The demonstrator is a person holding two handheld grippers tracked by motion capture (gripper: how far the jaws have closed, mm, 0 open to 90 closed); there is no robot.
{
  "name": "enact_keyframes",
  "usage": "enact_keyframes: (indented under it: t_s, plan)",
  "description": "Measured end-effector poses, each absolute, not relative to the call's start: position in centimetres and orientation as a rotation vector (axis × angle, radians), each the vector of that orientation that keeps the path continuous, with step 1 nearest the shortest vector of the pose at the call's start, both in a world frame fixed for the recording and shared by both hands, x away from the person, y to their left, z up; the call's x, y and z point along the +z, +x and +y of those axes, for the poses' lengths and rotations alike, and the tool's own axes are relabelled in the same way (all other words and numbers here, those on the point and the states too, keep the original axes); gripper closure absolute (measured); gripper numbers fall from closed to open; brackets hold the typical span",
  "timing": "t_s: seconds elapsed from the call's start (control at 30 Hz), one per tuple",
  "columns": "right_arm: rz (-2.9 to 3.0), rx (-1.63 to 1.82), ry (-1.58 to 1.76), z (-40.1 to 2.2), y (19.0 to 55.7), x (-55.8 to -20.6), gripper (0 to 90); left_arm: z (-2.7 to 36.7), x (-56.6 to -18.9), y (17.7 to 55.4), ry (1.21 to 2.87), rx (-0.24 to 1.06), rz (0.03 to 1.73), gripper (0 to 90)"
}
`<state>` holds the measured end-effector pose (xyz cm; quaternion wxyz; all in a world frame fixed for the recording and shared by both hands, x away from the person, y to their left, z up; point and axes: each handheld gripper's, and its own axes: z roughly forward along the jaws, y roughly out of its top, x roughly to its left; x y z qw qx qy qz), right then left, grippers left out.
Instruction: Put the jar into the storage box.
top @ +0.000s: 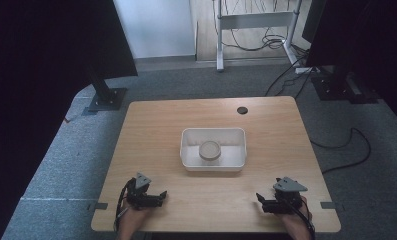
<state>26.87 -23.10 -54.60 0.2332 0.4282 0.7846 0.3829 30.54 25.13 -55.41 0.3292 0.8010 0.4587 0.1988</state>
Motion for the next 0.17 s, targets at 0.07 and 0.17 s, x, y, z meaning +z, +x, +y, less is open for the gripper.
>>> enact_keyframes:
  t_s: [0.07, 0.17]
  plan:
    - [2.162, 1.043, 1.183, -23.15, 26.8, -54.81, 6.7, 25.12, -55.41, 30.53, 2.096, 0.52, 1.2, 2.4]
    - [2.17, 1.034, 1.192, -23.22, 26.74, -55.05, 6.7, 25.13, -55.41, 30.54, 2.096, 0.52, 1.2, 2.4]
